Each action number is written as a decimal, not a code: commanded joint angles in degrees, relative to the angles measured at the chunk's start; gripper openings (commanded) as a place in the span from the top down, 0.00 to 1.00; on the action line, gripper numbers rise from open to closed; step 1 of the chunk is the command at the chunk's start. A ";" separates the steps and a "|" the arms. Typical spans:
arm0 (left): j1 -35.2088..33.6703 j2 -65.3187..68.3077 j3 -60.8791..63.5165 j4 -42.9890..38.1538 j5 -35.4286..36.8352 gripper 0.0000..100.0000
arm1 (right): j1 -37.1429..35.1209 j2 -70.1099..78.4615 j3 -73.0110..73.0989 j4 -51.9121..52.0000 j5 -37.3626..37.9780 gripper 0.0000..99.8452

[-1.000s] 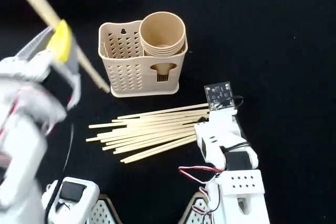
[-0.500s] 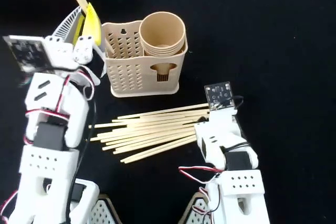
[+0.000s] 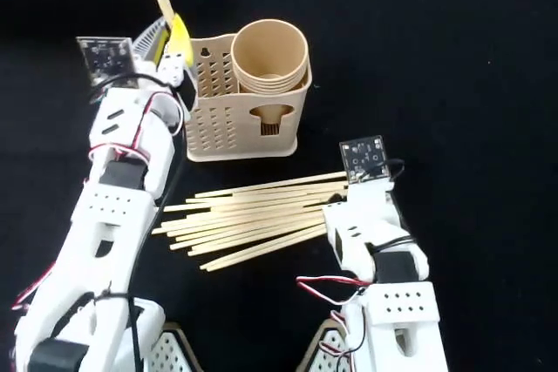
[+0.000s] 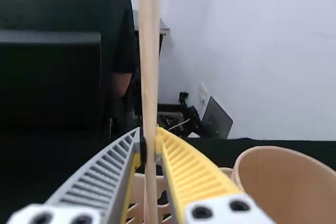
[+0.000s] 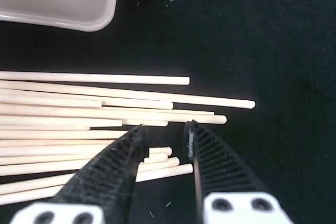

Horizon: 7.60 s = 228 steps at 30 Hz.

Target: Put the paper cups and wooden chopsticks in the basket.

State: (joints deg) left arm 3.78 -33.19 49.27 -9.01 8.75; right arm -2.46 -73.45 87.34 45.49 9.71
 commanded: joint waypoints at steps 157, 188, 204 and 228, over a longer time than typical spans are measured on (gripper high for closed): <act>-28.09 -33.05 36.18 56.88 -24.97 0.81 | -30.51 43.91 -22.73 13.27 36.40 0.86; -28.09 -33.05 36.18 56.88 -24.97 0.81 | -34.99 39.25 -42.68 28.40 36.48 0.99; -28.09 -33.05 36.18 56.79 -24.97 0.81 | -34.90 18.24 -57.27 3.87 13.89 0.99; -27.82 -33.05 36.26 56.79 -24.97 0.81 | -30.42 52.62 -68.18 -44.66 -5.01 0.99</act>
State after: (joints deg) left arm -23.74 -66.51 85.67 48.84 -15.87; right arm -35.16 -23.52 22.46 1.80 9.27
